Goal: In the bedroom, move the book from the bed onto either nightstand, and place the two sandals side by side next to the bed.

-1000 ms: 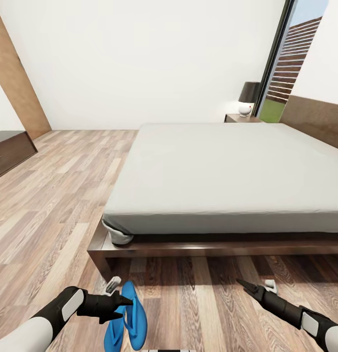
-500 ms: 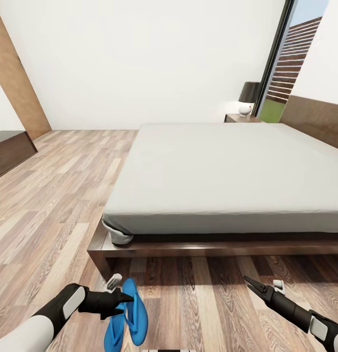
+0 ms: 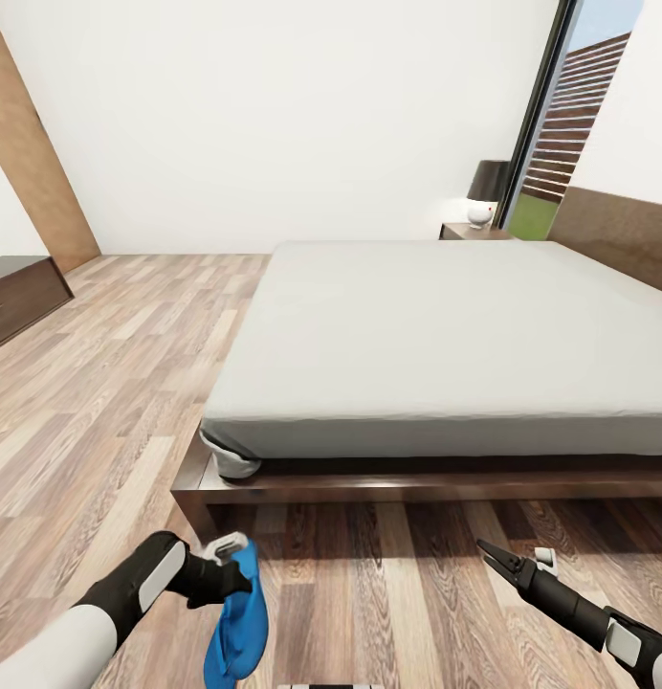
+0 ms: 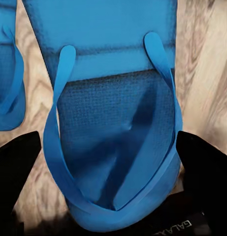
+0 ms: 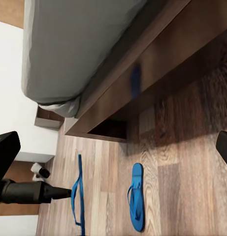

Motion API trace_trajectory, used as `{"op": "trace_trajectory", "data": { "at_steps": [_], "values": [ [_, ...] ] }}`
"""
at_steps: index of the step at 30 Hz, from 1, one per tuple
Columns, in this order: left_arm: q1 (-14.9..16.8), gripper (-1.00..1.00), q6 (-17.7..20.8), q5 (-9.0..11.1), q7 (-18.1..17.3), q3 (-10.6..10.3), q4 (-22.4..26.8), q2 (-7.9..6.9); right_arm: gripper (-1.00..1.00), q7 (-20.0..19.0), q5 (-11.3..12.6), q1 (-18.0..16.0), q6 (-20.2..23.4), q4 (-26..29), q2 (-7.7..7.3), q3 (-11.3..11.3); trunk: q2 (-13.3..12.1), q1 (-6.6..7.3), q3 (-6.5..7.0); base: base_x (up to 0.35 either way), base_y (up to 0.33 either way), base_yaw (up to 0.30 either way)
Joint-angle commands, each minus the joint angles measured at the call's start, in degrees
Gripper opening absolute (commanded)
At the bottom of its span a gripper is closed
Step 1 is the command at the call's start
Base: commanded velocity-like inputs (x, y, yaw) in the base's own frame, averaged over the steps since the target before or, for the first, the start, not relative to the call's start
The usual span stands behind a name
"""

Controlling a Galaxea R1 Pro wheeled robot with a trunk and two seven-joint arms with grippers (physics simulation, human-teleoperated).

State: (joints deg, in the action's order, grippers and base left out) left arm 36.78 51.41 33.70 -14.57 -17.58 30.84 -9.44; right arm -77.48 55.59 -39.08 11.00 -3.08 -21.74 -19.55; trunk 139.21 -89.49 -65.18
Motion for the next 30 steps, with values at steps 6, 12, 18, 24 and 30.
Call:
{"op": "trace_trajectory", "data": {
  "at_steps": [6, 12, 18, 24, 30],
  "values": [
    [0.05, -1.00, 0.03, -2.66, 0.37, -1.95, 0.27, 0.77, 1.00, -0.31, 0.56, -0.06, 0.60, -0.17, 0.01, -0.49, 0.02, 0.01, -0.05, 0.000, 0.000, 0.000],
    [0.05, -1.00, -0.68, -3.03, 0.43, -2.22, 0.67, 0.90, 1.00, -0.31, 0.49, -0.05, 0.60, -0.17, 0.01, -0.49, 0.02, 0.01, -0.05, 0.000, 0.000, 0.000],
    [0.05, -1.00, -1.27, -3.12, 0.43, -2.28, 1.12, 0.98, 1.00, -0.31, 0.49, -0.06, 0.60, -0.17, 0.03, -0.49, 1.23, -0.65, -0.58, 0.000, 0.000, 0.000],
    [0.05, -1.00, -2.76, -5.58, 0.46, -2.36, 3.37, 2.05, 1.00, -0.36, 0.47, -0.06, 0.60, -0.17, 0.14, -0.65, 3.63, -1.97, -1.66, 0.000, 0.000, 0.000],
    [0.05, -1.00, -3.66, -8.87, 0.46, -2.35, 4.51, 2.35, 1.00, -0.31, 0.48, -0.05, 0.56, -0.17, 0.20, -0.69, 4.10, -2.31, -2.95, 0.000, 0.000, 0.000]
  ]
}}
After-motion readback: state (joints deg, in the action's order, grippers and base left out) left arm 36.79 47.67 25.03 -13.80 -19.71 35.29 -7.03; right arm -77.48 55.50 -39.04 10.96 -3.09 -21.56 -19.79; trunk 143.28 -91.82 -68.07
